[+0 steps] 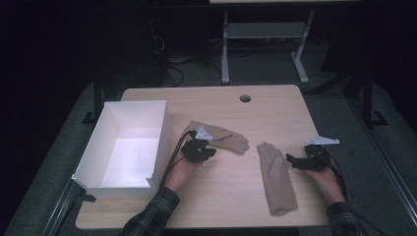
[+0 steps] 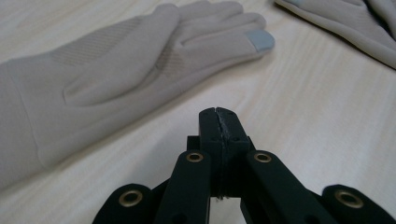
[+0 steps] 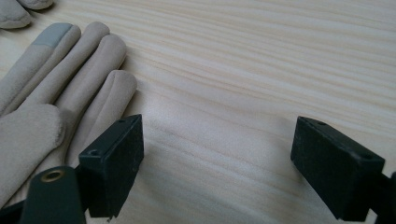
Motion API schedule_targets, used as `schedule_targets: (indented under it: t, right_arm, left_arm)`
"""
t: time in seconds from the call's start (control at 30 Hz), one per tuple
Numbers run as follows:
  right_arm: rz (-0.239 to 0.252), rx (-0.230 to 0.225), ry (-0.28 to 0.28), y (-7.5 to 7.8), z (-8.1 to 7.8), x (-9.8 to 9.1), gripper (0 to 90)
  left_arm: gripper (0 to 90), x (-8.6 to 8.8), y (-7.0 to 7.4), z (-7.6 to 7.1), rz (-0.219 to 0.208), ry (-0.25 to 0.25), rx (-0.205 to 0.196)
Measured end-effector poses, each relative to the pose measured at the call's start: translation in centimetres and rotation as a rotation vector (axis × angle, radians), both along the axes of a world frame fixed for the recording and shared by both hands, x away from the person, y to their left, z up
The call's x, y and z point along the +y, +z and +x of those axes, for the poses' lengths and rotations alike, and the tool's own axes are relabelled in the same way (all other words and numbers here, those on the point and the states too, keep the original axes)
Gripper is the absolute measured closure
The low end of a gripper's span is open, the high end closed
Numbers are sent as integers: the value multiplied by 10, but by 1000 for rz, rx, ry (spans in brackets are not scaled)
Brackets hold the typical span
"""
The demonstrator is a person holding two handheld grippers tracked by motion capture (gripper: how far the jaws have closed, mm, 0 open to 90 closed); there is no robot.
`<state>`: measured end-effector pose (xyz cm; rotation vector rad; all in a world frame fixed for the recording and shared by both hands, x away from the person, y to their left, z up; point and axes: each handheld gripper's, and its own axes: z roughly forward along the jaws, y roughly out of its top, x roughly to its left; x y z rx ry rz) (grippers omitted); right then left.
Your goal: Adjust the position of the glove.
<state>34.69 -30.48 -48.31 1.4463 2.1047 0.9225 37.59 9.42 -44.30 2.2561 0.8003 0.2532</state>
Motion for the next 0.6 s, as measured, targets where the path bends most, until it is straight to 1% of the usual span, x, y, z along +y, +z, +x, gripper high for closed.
schedule_targets:
  t: [0.03, 0.07, 0.13, 0.17, 0.2, 0.23, 0.27, 0.33, 0.43, 0.47, 0.6]
  right_arm:
    - [0, 0, 0, 0, 0, 0, 169]
    - [0, 0, 0, 0, 0, 0, 169]
    - [0, 0, 0, 0, 0, 0, 169]
    - [0, 0, 0, 0, 0, 0, 169]
    - [0, 0, 0, 0, 0, 0, 169]
    - [-1, 0, 0, 0, 0, 0, 169]
    - [0, -1, 0, 0, 0, 0, 169]
    - [-1, -1, 0, 0, 0, 0, 169]
    - [0, 1, 0, 0, 0, 0, 169]
    - [3, 5, -3, 0, 0, 0, 169]
    - [3, 5, -3, 0, 0, 0, 169]
  left_arm:
    - [895, -1, 0, 3, 1, 4, -6]
    - [895, -3, 0, 5, -8, 13, -6]
    - [895, -5, 0, 10, -10, 13, -26]
    - [895, -5, 0, 10, -10, 13, -26]
    - [895, -8, -1, 14, -17, 28, -23]
    - [895, -9, 0, 17, -20, 33, -33]
    - [895, -11, 0, 19, -15, 37, -44]
    - [895, -13, 0, 22, -15, 41, -48]
    - [895, -20, 1, 33, 14, 46, -68]
    - [895, -21, 1, 36, 10, 53, -73]
    - [895, -22, -2, 47, 21, 79, -76]
